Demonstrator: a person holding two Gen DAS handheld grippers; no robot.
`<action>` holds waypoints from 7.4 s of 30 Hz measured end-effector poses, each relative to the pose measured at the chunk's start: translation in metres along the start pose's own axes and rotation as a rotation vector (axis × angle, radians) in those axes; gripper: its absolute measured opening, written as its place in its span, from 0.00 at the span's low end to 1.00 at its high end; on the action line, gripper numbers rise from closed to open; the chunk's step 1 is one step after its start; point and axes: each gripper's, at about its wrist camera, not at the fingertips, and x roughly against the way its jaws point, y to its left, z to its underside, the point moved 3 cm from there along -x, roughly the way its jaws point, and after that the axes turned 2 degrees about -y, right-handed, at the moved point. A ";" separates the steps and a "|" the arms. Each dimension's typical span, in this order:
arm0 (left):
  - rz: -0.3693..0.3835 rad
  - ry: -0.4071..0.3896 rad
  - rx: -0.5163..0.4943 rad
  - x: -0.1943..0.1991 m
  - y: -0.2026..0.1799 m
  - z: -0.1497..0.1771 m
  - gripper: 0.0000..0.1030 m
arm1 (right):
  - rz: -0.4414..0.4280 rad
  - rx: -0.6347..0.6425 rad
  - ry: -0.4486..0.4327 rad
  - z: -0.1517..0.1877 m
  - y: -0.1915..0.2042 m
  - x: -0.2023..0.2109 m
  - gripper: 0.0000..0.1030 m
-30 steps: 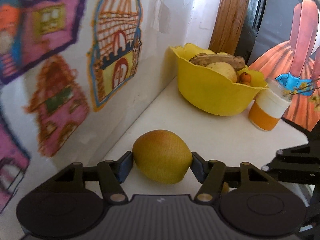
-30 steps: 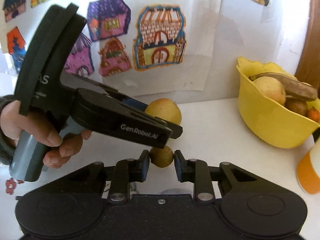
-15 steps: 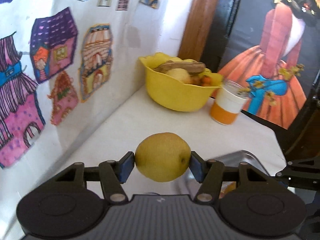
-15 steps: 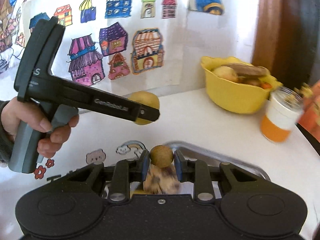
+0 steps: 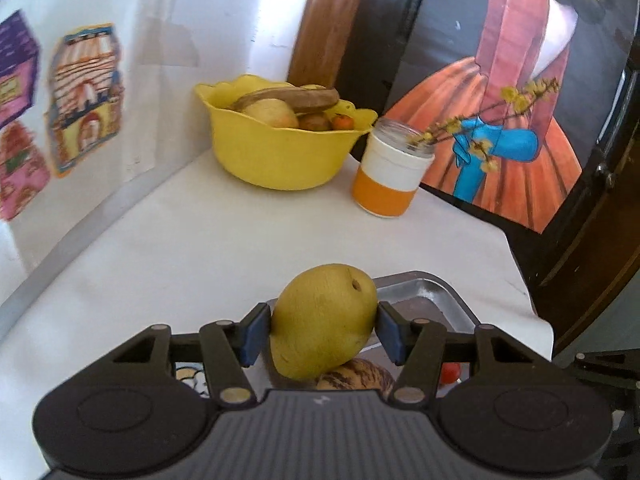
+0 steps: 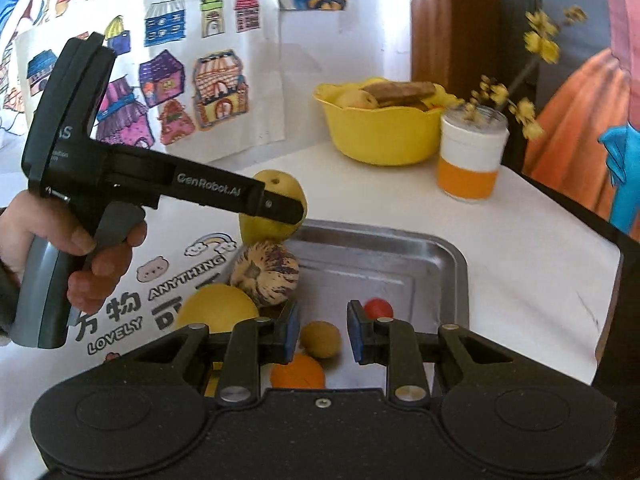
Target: Organize fruits
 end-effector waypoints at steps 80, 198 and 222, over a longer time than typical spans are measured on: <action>-0.094 -0.251 0.002 0.233 0.016 0.094 0.99 | 0.272 -0.277 -0.289 0.051 0.107 0.150 0.99; -0.186 -0.269 -0.037 0.280 0.070 0.227 0.99 | 0.330 -0.189 -0.325 0.160 0.227 0.142 0.99; -0.187 -0.270 -0.039 0.281 0.070 0.228 0.99 | 0.331 -0.189 -0.324 0.161 0.228 0.142 0.99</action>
